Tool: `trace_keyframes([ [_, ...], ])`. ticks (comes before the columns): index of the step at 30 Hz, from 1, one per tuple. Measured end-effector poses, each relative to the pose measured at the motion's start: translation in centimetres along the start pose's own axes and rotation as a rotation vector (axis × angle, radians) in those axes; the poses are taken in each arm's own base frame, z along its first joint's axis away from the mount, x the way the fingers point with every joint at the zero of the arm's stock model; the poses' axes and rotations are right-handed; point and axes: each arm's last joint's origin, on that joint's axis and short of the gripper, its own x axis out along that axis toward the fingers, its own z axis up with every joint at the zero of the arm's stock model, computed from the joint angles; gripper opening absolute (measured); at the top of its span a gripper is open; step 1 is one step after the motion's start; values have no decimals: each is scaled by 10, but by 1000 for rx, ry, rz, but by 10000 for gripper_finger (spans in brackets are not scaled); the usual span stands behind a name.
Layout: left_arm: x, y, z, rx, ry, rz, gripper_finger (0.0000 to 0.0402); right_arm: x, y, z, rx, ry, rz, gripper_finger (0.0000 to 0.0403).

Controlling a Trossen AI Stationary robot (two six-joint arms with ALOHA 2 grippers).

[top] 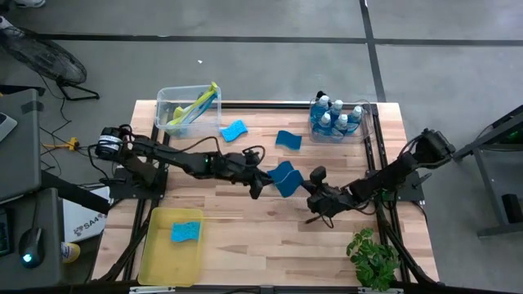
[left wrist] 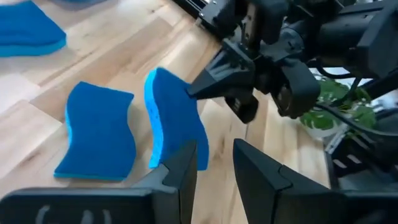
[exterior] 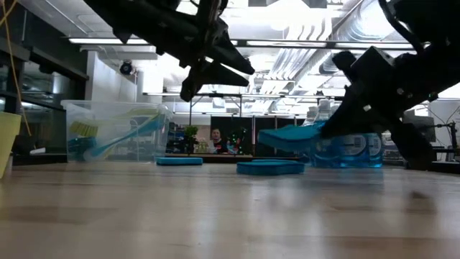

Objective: Pick & Place Kitchen Sink Supplies
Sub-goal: Put the bottom sponge into the yellow bin

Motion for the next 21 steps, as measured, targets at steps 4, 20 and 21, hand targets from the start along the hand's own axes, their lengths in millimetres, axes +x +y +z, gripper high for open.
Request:
trace_keyframes([
  [4, 1, 11, 8, -35, 45, -55, 102, -2, -1, 5, -102, -19, -43, 0],
  [20, 1, 24, 12, -82, 114, -61, 225, -4, -25, 37, -197, -161, -143, 0],
  [21, 1, 23, 12, -82, 113, -61, 226, -3, -27, 39, -203, -161, -147, 0],
])
